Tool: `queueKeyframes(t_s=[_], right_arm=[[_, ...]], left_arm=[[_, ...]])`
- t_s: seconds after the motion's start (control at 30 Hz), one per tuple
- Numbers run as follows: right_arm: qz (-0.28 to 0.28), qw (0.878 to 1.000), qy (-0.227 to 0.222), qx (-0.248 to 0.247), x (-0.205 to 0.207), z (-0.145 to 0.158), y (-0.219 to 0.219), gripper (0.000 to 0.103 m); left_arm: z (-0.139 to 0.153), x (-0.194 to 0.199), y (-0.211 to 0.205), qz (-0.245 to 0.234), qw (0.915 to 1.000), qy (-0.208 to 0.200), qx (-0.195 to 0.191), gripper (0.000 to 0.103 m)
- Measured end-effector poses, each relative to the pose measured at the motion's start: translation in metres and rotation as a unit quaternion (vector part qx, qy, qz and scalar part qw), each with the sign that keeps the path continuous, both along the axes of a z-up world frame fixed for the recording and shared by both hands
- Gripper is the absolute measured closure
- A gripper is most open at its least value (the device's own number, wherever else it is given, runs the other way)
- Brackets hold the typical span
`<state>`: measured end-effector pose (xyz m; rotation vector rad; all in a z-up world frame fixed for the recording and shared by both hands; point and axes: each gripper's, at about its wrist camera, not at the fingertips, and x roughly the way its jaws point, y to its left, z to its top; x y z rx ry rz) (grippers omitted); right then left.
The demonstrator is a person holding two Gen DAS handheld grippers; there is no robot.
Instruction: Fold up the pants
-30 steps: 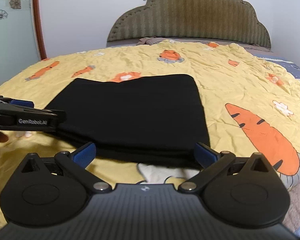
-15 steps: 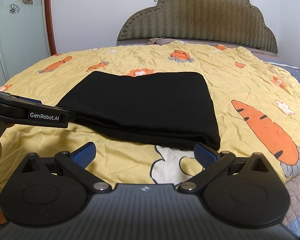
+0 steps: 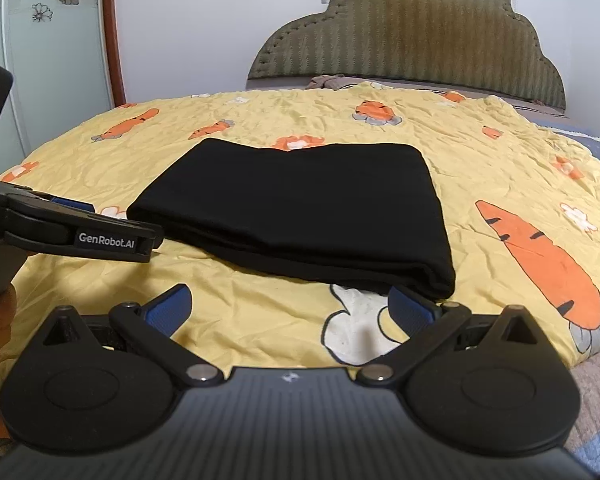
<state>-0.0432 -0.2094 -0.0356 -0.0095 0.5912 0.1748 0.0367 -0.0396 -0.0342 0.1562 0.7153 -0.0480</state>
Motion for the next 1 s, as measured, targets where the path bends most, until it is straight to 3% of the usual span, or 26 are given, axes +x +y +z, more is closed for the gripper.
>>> queueKeyframes(t_s=[1.0], right_arm=[[0.025, 1.000, 0.004, -0.014, -0.0023, 0.0003, 0.0104, 0.000]], left_arm=[[-0.0016, -0.0002, 0.0039, -0.001, 1.0000, -0.006, 0.001, 0.025]])
